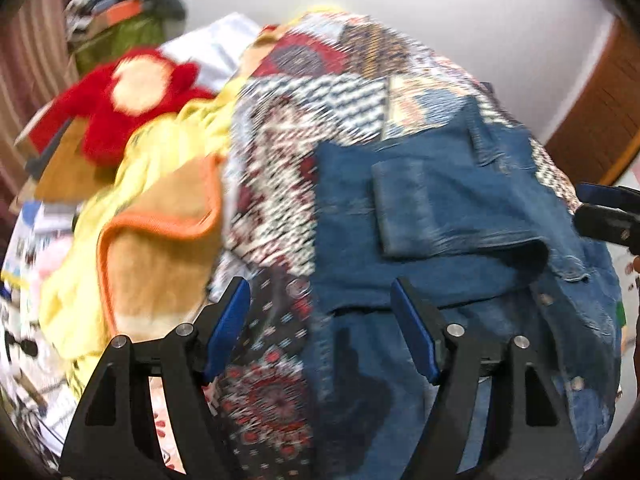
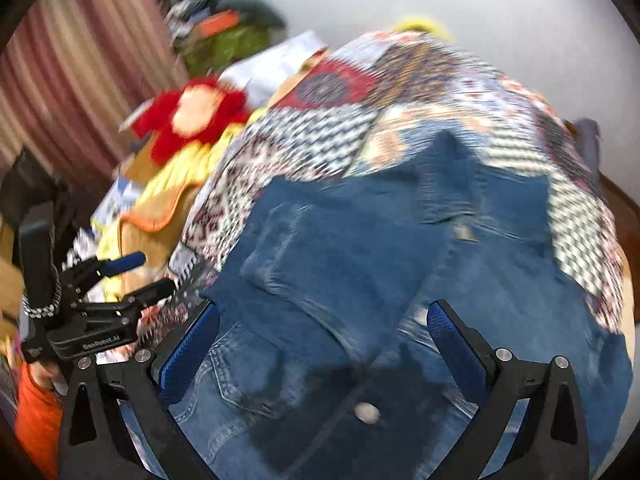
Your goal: Fold large clothes
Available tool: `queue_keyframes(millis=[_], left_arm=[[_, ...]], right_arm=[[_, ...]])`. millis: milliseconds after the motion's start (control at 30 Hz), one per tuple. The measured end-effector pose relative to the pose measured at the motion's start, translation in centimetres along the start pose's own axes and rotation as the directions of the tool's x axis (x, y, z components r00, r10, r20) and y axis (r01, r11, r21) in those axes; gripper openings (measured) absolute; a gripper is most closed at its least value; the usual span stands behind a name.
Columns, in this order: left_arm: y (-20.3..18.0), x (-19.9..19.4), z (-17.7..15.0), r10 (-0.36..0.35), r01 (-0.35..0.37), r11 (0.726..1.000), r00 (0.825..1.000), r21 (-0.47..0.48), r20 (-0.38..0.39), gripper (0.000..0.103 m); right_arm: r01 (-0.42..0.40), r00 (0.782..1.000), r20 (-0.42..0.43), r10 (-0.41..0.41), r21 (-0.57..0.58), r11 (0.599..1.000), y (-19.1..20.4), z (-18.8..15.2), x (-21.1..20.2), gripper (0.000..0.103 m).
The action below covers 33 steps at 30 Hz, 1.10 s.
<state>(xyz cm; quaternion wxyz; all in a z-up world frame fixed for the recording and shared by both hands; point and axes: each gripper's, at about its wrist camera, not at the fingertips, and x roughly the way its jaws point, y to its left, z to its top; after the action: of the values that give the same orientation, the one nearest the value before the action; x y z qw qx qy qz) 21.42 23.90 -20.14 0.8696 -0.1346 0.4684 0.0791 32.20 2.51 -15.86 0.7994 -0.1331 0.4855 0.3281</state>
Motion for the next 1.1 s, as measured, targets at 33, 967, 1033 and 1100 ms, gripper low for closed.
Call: queue_keyframes(millis=[33,967,1033,1100], left_arm=[[0.6,0.5,-0.4,0.001,-0.001,1.0,1.0,-0.014,-0.012,0.072],[0.1,9.5,-1.2,-0.009,0.01,1.0,0.988,0.003,-0.154,0.076],[-0.2,9.7,-1.3,0.006,-0.004,1.0,0.988,0.018,-0.156,0.077],[-0.5,9.7,-1.3,0.025,-0.02,0.999,0.987,0.034,-0.159,0.078]], right_arm=[[0.008,1.0,-0.023,-0.008,-0.022,1.0,0.7,0.3,1.2,0.103],[0.027,0.996,-0.078,-0.047,-0.24,0.97,3.9,1.8,11.4,0.014],[0.025,0.999,-0.035,-0.033,-0.204,0.979,3.1,2.0,9.1,0.014],[0.032,0.999,0.016,-0.03,-0.162,0.986,2.0,2.1,6.6,0.013]])
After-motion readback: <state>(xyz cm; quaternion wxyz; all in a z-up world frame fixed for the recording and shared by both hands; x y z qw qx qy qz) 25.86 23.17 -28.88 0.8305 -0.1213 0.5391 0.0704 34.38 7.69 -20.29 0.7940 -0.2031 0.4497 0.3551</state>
